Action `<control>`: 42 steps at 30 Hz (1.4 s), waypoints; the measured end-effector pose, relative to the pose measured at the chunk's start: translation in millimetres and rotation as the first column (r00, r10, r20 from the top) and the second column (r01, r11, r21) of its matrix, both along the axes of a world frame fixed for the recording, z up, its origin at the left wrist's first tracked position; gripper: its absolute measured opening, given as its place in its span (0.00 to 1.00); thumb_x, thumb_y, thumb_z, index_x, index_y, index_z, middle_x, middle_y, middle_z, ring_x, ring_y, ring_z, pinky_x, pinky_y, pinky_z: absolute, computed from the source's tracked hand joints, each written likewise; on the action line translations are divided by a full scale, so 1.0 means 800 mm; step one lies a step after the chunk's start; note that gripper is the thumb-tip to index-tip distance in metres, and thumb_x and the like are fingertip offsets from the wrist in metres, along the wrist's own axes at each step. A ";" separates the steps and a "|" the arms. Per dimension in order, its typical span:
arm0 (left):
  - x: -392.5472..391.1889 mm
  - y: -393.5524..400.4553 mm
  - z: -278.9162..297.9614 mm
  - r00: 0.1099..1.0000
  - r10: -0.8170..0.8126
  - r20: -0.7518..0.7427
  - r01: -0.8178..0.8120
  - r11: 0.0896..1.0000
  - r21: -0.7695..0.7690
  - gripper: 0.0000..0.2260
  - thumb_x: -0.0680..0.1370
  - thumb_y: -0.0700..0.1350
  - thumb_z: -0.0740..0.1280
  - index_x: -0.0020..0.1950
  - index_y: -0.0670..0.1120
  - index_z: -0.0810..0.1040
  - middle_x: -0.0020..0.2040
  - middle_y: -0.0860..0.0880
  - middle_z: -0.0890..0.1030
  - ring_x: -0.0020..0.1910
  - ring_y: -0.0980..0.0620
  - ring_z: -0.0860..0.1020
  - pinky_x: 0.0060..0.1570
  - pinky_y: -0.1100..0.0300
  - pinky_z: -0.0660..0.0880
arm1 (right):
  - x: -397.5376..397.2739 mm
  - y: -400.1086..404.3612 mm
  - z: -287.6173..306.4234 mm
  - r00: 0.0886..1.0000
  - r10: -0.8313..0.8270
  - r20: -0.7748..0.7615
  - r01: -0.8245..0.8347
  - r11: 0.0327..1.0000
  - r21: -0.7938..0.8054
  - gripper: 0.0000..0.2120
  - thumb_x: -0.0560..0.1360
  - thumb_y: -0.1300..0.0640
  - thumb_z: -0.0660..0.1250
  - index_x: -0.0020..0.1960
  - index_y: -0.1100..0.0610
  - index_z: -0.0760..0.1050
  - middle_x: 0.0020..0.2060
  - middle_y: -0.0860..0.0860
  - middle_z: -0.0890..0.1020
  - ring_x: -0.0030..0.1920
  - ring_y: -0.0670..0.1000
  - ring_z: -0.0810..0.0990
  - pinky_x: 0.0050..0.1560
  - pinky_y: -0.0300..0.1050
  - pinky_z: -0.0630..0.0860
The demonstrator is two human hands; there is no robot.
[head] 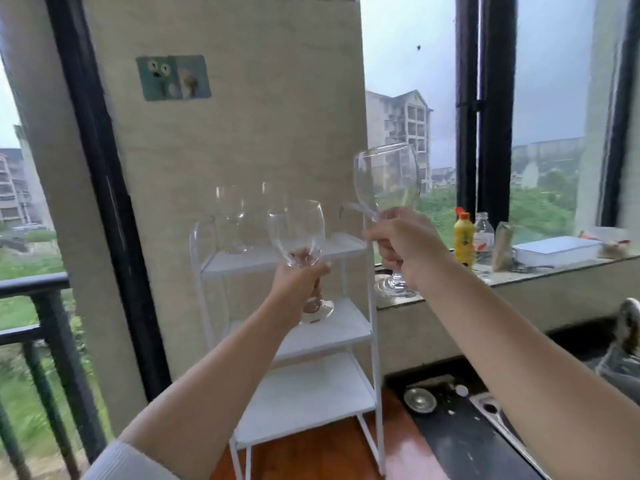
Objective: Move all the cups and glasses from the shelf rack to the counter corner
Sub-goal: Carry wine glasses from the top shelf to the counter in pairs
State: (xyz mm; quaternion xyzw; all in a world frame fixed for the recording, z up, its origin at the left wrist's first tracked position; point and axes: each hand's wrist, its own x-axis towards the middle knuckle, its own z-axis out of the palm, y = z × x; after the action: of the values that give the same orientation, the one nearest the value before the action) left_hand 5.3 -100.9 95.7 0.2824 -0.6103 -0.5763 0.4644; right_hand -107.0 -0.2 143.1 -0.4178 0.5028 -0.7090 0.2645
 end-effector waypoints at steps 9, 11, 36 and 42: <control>-0.145 0.133 -0.049 0.956 -0.291 0.038 0.292 0.955 -0.048 0.16 0.70 0.27 0.62 0.31 0.46 0.65 0.11 0.53 0.64 0.11 0.57 0.61 0.20 0.73 0.59 | -0.092 0.188 -0.059 0.905 -0.417 -0.086 0.424 0.898 0.117 0.15 0.68 0.72 0.65 0.33 0.54 0.66 0.23 0.49 0.67 0.11 0.39 0.60 0.15 0.27 0.55; -0.197 0.184 -0.055 0.918 -0.391 0.067 0.395 0.916 -0.073 0.17 0.70 0.26 0.61 0.28 0.44 0.65 0.11 0.53 0.65 0.11 0.58 0.62 0.19 0.75 0.58 | -0.127 0.250 -0.076 0.862 -0.503 -0.058 0.507 0.854 0.119 0.16 0.68 0.73 0.64 0.33 0.54 0.65 0.25 0.51 0.66 0.11 0.39 0.60 0.15 0.27 0.55; -0.670 0.959 -0.164 0.131 -0.902 0.411 0.983 0.065 -0.171 0.18 0.69 0.29 0.62 0.27 0.46 0.60 0.24 0.47 0.63 0.18 0.55 0.60 0.22 0.65 0.58 | -0.440 1.012 -0.213 0.166 -0.977 0.131 0.942 0.196 0.271 0.18 0.69 0.74 0.60 0.32 0.54 0.62 0.10 0.44 0.61 0.12 0.42 0.56 0.17 0.28 0.53; -0.801 1.058 -0.184 0.001 -0.890 0.457 0.984 -0.081 -0.160 0.19 0.69 0.28 0.62 0.25 0.45 0.60 0.23 0.48 0.64 0.20 0.53 0.62 0.26 0.63 0.60 | -0.532 1.116 -0.236 0.033 -0.995 0.097 0.946 0.062 0.317 0.17 0.70 0.75 0.59 0.33 0.55 0.62 0.11 0.43 0.61 0.12 0.41 0.56 0.16 0.28 0.53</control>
State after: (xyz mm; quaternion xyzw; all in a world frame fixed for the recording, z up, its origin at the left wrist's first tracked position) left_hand -635.4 745.4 -51.5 -0.2833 -0.7854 -0.5429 -0.0908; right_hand -532.6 892.3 -45.9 0.1693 0.6626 -0.7057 -0.1850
